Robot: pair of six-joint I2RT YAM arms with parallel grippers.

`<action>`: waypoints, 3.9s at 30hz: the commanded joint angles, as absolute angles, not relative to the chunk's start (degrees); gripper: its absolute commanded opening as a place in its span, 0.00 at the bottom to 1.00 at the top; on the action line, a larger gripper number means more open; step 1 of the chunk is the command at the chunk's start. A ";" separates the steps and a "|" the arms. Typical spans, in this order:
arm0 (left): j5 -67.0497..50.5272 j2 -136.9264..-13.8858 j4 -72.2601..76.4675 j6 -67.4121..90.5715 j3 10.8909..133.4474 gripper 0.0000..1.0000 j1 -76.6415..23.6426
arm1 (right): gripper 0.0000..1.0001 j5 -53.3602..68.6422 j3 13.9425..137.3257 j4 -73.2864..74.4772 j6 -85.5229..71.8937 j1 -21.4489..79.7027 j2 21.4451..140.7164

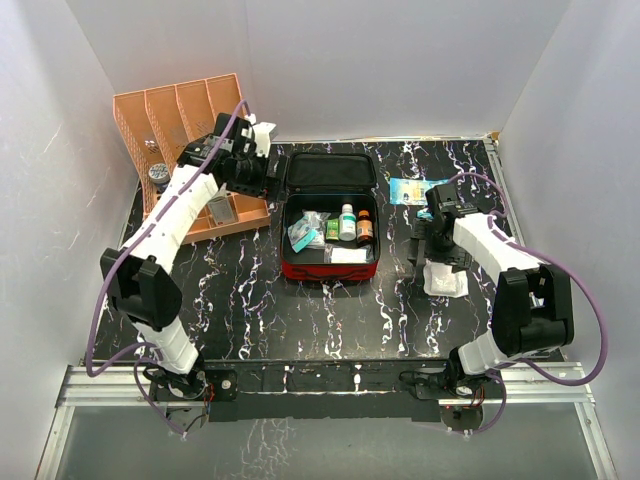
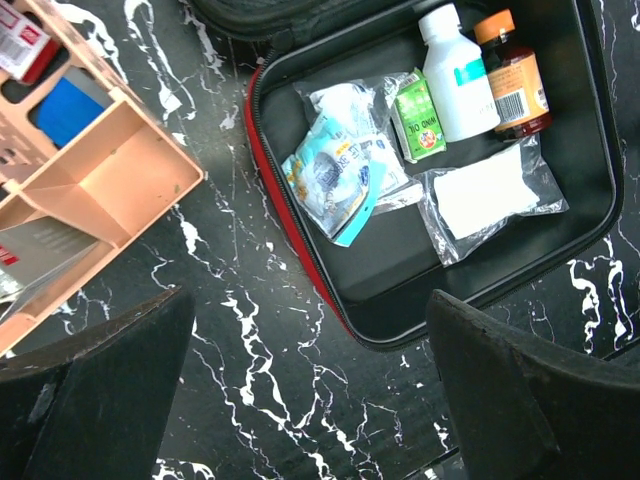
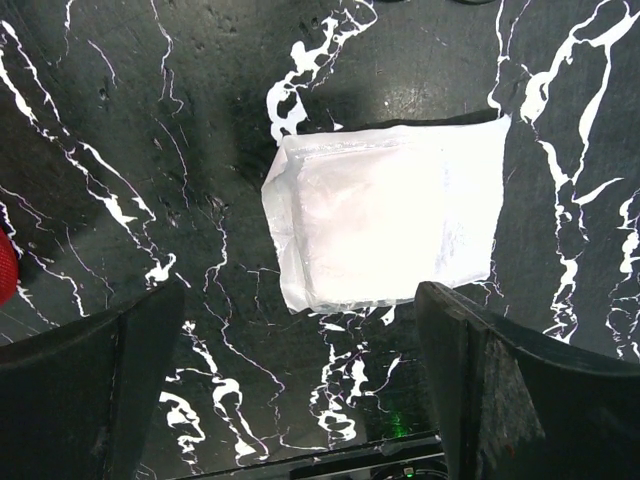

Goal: Organize the medicine kit
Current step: Pick up the medical item at the center of the board, then place the medical item at the medicine box.

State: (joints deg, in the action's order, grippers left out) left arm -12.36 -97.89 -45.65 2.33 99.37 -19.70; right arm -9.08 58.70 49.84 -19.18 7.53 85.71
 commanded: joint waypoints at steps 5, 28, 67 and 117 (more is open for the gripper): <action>-15.64 -99.42 -48.77 1.06 102.82 0.99 -21.28 | 0.98 -8.84 57.11 46.56 -22.58 6.73 86.37; -16.35 -98.50 -49.67 1.32 102.04 0.99 -21.37 | 0.00 -8.35 55.89 42.98 -22.33 4.68 88.02; -7.05 -92.65 -47.74 6.25 93.19 0.99 -15.48 | 0.00 15.40 89.52 37.86 21.07 39.64 101.61; -7.84 -101.78 -46.79 11.60 99.28 0.85 -20.41 | 0.35 -7.86 94.84 39.98 -7.14 25.95 103.15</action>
